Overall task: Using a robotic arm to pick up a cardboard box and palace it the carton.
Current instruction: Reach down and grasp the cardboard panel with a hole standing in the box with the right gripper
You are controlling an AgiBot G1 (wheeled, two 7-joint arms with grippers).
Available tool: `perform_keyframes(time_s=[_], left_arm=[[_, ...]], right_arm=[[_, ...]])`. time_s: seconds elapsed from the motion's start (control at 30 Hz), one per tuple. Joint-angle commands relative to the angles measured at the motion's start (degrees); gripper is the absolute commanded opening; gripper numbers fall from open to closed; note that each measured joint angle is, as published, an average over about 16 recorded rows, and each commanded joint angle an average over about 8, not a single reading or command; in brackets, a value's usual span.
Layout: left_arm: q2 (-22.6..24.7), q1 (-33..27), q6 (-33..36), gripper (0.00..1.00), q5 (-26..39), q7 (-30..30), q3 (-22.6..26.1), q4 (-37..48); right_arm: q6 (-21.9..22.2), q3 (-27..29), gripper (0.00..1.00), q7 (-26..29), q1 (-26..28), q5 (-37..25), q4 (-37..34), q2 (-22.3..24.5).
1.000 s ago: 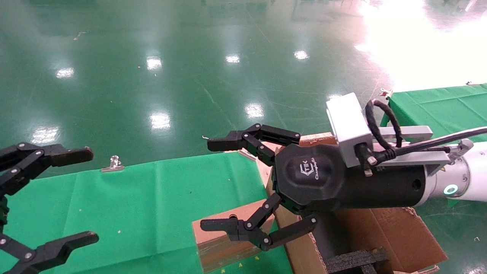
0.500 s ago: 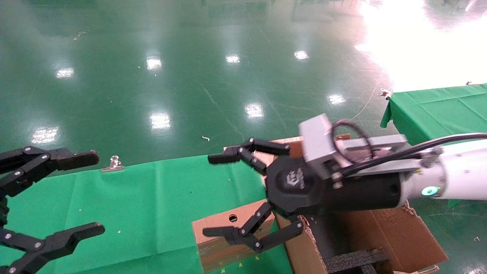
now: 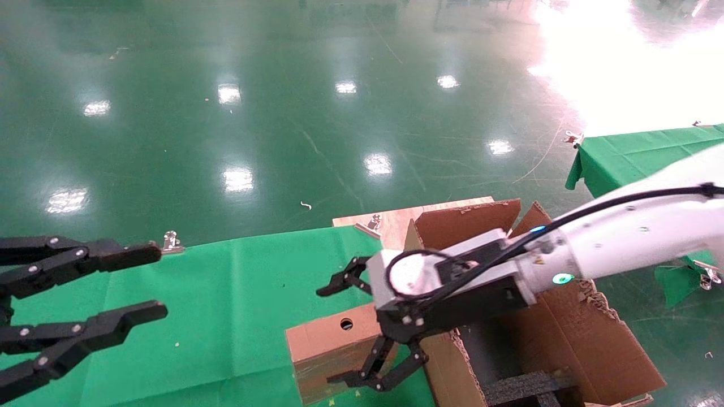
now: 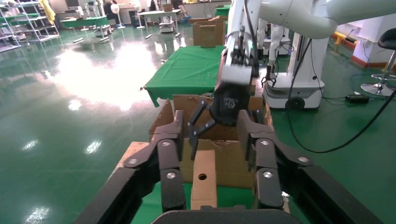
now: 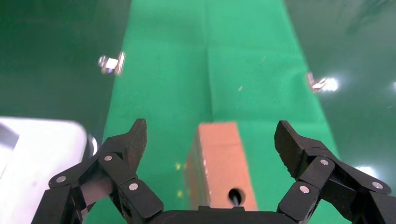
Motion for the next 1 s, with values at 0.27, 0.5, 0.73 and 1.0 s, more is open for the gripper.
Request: perform_keyframes(time_s=[0.27, 0.5, 0.73, 1.0], left_arm=[[0.0, 0.0, 0.0, 0.0, 0.0, 0.0, 0.0, 0.0], [0.0, 0.0, 0.0, 0.0, 0.0, 0.0, 0.0, 0.0], [0.0, 0.0, 0.0, 0.06, 0.0, 0.0, 0.0, 0.0], [0.0, 0.0, 0.0, 1.0, 0.0, 0.0, 0.0, 0.0]], right_arm=[[-0.3, -8.4, 1.0, 0.1, 6.3, -8.1, -1.0, -3.9], [0.3, -12.8, 1.0, -0.4, 9.8, -13.2, -2.8, -6.7], [0.5, -16.7, 1.0, -1.6, 12.6, -18.5, -4.2, -9.8], [0.8, -19.3, 0.88, -3.7, 13.9, -20.8, -6.7, -12.3]])
